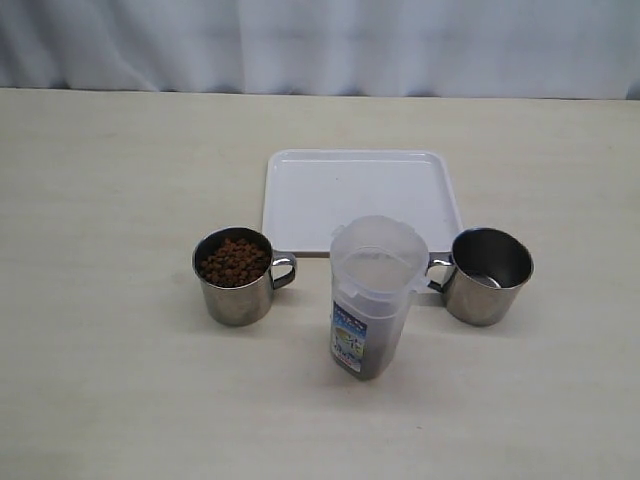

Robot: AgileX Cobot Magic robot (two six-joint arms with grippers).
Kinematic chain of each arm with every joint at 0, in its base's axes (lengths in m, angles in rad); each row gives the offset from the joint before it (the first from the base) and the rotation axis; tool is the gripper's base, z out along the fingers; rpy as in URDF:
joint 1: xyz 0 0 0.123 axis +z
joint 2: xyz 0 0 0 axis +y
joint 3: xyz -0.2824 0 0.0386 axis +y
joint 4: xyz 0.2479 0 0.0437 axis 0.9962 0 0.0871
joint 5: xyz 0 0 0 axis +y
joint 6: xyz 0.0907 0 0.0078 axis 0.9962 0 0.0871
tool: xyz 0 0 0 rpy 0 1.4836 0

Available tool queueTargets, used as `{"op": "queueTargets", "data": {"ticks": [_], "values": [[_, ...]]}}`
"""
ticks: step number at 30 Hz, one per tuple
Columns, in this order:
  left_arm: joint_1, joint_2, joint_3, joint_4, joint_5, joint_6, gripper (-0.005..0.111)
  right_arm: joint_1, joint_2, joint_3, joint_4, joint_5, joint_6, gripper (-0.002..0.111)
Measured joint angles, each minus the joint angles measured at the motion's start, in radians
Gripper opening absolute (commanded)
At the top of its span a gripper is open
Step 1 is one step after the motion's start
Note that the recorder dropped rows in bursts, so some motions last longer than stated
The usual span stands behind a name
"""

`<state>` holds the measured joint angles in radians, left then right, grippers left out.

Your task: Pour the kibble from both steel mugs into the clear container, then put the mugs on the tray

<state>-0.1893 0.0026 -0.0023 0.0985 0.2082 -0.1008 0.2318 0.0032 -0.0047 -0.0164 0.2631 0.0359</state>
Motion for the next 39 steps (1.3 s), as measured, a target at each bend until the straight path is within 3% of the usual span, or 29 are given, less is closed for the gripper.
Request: {"op": "queueTargets", "data": {"ticks": [9,20,27,32,39], "values": [[0.000,0.000,0.000,0.000,-0.076,0.001,0.000,0.000,0.000,0.000,0.000,0.000,0.000,0.004],[0.000,0.000,0.000,0.039,-0.474,0.024,0.000,0.000,0.000,0.000,0.000,0.000,0.002,0.004],[0.000,0.029,0.000,0.121,-0.472,0.028,0.000,0.000,0.000,0.000,0.000,0.002,0.002,0.004],[0.000,0.289,0.000,0.181,-0.502,0.009,0.000,0.000,0.000,0.000,0.000,0.002,0.002,0.004],[0.000,0.913,-0.003,0.472,-0.763,-0.077,0.000,0.000,0.000,0.000,0.000,0.002,0.004,0.004]]}}
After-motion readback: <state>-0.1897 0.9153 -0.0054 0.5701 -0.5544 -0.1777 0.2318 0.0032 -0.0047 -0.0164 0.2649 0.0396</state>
